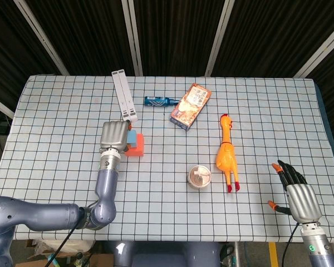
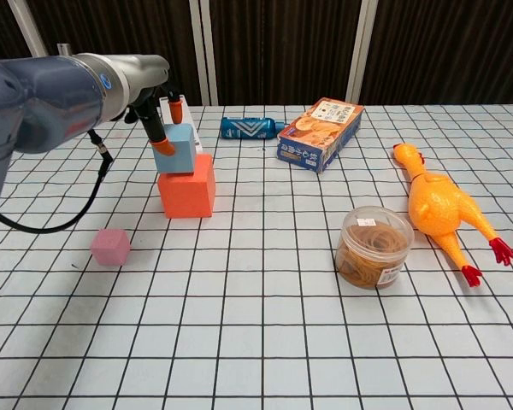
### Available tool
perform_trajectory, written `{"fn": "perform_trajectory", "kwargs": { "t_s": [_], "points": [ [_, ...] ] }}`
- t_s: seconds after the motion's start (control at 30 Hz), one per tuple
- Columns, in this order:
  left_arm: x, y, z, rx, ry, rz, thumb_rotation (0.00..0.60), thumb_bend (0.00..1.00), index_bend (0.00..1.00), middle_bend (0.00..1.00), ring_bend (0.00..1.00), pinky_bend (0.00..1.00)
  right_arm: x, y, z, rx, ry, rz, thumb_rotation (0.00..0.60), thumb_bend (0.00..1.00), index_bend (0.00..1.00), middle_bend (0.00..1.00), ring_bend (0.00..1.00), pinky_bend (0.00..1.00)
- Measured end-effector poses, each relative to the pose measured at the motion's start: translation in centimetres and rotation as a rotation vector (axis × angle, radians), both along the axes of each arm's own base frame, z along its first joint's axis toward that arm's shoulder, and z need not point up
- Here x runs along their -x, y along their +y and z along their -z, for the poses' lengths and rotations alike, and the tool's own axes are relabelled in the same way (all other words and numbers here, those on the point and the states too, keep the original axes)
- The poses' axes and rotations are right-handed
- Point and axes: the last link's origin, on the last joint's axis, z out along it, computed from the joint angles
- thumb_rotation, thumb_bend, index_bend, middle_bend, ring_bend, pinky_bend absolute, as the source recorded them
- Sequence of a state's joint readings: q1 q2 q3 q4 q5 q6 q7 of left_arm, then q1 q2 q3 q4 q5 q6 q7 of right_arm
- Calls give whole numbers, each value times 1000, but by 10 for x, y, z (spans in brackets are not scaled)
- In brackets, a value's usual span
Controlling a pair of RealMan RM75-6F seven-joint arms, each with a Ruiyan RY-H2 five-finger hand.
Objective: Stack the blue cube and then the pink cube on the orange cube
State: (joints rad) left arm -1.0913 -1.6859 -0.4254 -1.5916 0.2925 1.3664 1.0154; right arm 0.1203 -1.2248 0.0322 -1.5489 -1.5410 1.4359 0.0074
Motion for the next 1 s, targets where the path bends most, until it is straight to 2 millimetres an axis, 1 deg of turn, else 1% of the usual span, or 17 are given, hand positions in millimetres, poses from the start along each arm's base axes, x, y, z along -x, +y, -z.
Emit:
{"fn": "perform_trajectory", "kwargs": {
  "t_s": [0.33, 0.7, 0.83, 0.97, 1.0],
  "points": [
    [1, -1, 2, 9, 7, 3, 600, 275, 356, 1000, 804, 806, 0, 0, 0, 1, 0, 1, 600, 161, 102, 74, 103, 213],
    [-1, -3, 0, 9, 6, 11, 600, 275, 335, 1000, 802, 806, 0, 0, -1, 7, 1, 0, 600, 160, 102, 74, 103, 213],
    [-2, -5, -8, 1, 10, 18, 600, 275, 332, 1000, 801, 806, 0, -1, -2, 10, 1, 0, 600, 161, 102, 74, 103, 213],
    [-5, -9, -24, -21, 12, 33, 600, 275, 330, 1000, 799, 805, 0, -1, -2, 10, 1, 2, 600, 160, 102, 74, 103, 208],
    [-6, -11, -32, -31, 11, 41, 600, 275, 331, 1000, 799, 804, 0, -1, -2, 11, 1, 2, 600, 161, 102, 74, 103, 204]
  ]
}}
